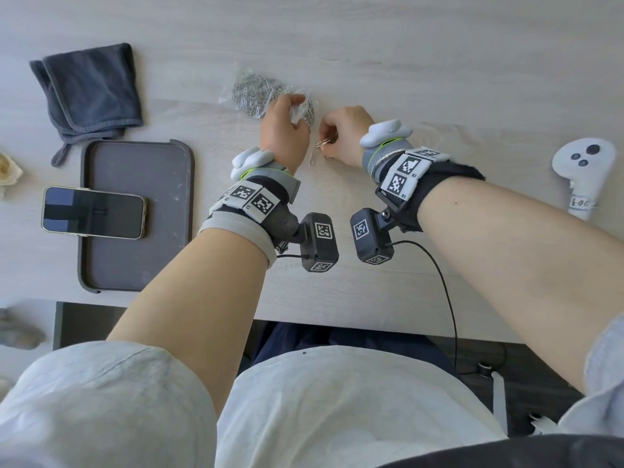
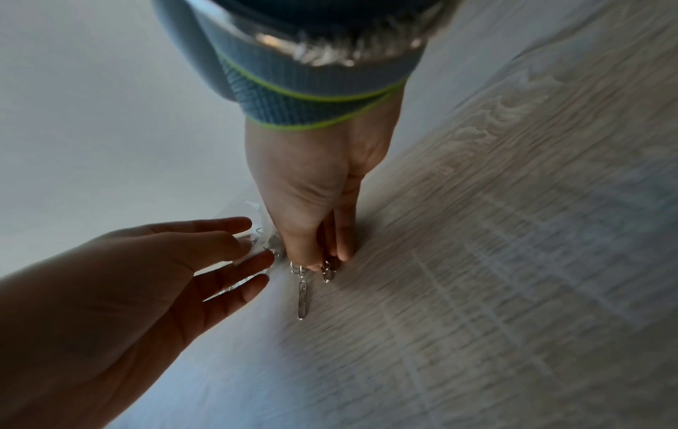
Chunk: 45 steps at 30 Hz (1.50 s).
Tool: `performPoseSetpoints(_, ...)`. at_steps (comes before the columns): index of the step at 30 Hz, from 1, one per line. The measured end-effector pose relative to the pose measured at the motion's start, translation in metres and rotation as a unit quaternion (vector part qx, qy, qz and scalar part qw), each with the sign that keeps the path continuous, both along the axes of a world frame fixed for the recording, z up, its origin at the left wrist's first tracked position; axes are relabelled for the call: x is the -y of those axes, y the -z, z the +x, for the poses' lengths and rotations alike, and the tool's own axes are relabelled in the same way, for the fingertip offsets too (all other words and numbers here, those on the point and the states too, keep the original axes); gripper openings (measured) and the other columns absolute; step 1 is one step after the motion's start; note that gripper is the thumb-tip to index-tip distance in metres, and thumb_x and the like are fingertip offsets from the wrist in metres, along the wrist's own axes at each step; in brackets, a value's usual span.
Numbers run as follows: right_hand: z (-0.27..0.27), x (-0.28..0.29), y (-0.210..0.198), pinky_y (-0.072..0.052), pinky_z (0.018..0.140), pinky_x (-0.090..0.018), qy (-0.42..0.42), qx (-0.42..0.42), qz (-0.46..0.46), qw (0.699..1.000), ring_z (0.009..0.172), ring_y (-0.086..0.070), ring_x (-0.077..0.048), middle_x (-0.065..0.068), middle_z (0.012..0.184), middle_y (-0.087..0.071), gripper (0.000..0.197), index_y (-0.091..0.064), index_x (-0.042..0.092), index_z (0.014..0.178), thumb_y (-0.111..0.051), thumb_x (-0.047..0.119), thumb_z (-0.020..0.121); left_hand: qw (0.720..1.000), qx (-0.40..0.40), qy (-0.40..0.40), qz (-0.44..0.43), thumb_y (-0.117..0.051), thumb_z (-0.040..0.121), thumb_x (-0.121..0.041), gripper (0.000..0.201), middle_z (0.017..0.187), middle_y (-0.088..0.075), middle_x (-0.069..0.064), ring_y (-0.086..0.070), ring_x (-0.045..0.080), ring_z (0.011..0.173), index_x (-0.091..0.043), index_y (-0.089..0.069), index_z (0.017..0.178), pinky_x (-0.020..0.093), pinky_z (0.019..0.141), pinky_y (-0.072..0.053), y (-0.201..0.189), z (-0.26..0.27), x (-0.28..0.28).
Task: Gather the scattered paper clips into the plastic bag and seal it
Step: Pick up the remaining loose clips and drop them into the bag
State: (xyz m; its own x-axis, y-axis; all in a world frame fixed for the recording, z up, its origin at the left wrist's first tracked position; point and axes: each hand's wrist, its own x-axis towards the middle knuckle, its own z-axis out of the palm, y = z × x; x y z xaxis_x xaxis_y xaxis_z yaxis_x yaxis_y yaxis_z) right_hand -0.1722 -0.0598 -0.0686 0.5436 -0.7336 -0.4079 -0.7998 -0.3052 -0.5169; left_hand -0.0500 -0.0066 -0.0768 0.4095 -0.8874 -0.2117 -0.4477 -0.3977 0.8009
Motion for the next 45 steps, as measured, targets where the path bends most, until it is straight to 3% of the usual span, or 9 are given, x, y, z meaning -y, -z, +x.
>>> performPoseSetpoints(4, -0.005, -0.002, -0.002, -0.056, 0.079, -0.034, 0.039, 0.026, 0.013, 0.999, 0.085, -0.066, -0.023, -0.006, 0.091, -0.071, 0.011, -0.068, 0.012, 0.086, -0.064, 0.010, 0.076, 1.000, 0.006, 0.006, -0.004, -0.051, 0.079, -0.001, 0.040, 0.124, -0.057, 0.005, -0.058, 0.017, 0.080, -0.012, -0.054, 0.118, 0.024, 0.076, -0.050, -0.004, -0.001, 0.000)
performPoseSetpoints(10, -0.015, -0.004, -0.007, -0.053, 0.069, -0.027, 0.129, 0.069, 0.011, 0.989, 0.071, -0.062, -0.015, 0.003, 0.073, -0.064, 0.010, -0.070, 0.016, 0.078, -0.063, 0.010, 0.072, 0.999, 0.019, 0.024, -0.016, -0.052, 0.077, -0.001, 0.045, 0.124, -0.055, 0.007, -0.058, 0.021, 0.105, -0.013, -0.054, 0.120, 0.009, 0.068, -0.043, -0.007, -0.003, -0.001)
performPoseSetpoints(19, 0.003, 0.015, -0.035, -0.048, 0.051, -0.014, 0.185, 0.157, -0.018, 0.970, 0.044, -0.057, 0.001, 0.012, 0.055, -0.059, 0.011, -0.067, 0.020, 0.065, -0.062, 0.010, 0.066, 0.998, 0.036, 0.055, -0.012, -0.054, 0.077, -0.004, 0.048, 0.122, -0.055, 0.006, -0.059, 0.033, 0.100, -0.014, -0.050, 0.124, 0.024, 0.081, -0.043, -0.016, -0.011, 0.003)
performPoseSetpoints(27, 0.016, 0.016, -0.041, -0.059, 0.072, -0.030, 0.196, 0.162, 0.005, 0.967, 0.067, -0.067, -0.015, -0.001, 0.073, -0.069, 0.009, -0.072, 0.013, 0.080, -0.071, 0.017, 0.071, 0.997, 0.043, 0.069, 0.000, -0.056, 0.076, -0.006, 0.046, 0.119, -0.053, 0.012, -0.058, 0.032, 0.097, -0.012, -0.052, 0.121, 0.025, 0.080, -0.041, -0.022, -0.011, 0.006)
performPoseSetpoints(32, 0.014, 0.013, -0.044, -0.051, 0.050, -0.013, 0.213, 0.230, 0.011, 0.950, 0.050, -0.062, 0.003, 0.003, 0.079, -0.069, 0.013, -0.072, 0.014, 0.089, -0.063, 0.010, 0.081, 0.996, 0.066, 0.062, 0.018, -0.056, 0.079, -0.009, 0.042, 0.118, -0.056, 0.012, -0.058, 0.032, 0.099, -0.008, -0.051, 0.121, 0.036, 0.088, -0.047, -0.022, -0.008, 0.008)
performPoseSetpoints(34, 0.009, 0.014, -0.044, -0.044, 0.055, -0.005, 0.208, 0.214, -0.018, 0.954, 0.050, -0.056, 0.012, 0.009, 0.079, -0.066, 0.015, -0.072, 0.017, 0.092, -0.062, 0.014, 0.081, 0.996, 0.069, 0.055, 0.016, -0.052, 0.080, -0.005, 0.045, 0.125, -0.054, 0.011, -0.057, 0.031, 0.104, -0.009, -0.049, 0.125, 0.034, 0.091, -0.046, -0.023, -0.007, 0.007)
performPoseSetpoints(38, -0.014, 0.015, -0.026, -0.049, 0.077, -0.023, 0.250, 0.098, -0.031, 0.963, 0.079, -0.059, -0.010, 0.002, 0.090, -0.065, 0.020, -0.066, 0.015, 0.099, -0.058, 0.015, 0.081, 0.997, 0.068, 0.016, -0.016, -0.047, 0.084, 0.001, 0.048, 0.133, -0.048, 0.009, -0.056, 0.027, 0.107, -0.011, -0.044, 0.130, 0.024, 0.088, -0.045, -0.024, -0.005, 0.006)
performPoseSetpoints(41, -0.032, 0.007, -0.007, -0.044, 0.077, -0.028, 0.244, -0.013, 0.007, 0.970, 0.094, -0.059, -0.022, -0.004, 0.104, -0.063, 0.024, -0.061, 0.011, 0.102, -0.064, 0.022, 0.080, 0.995, 0.080, 0.048, 0.018, -0.048, 0.088, -0.005, 0.039, 0.126, -0.056, 0.007, -0.058, 0.027, 0.105, -0.011, -0.049, 0.127, 0.026, 0.091, -0.043, -0.020, -0.006, 0.005)
performPoseSetpoints(45, -0.031, -0.001, 0.007, -0.048, 0.077, -0.029, 0.251, -0.009, 0.003, 0.968, 0.089, -0.061, -0.021, -0.003, 0.098, -0.067, 0.018, -0.064, 0.012, 0.093, -0.065, 0.023, 0.079, 0.997, 0.075, 0.025, 0.007, -0.045, 0.087, 0.000, 0.038, 0.124, -0.056, 0.008, -0.058, 0.027, 0.105, -0.009, -0.050, 0.124, 0.025, 0.089, -0.043, -0.015, -0.002, 0.003)
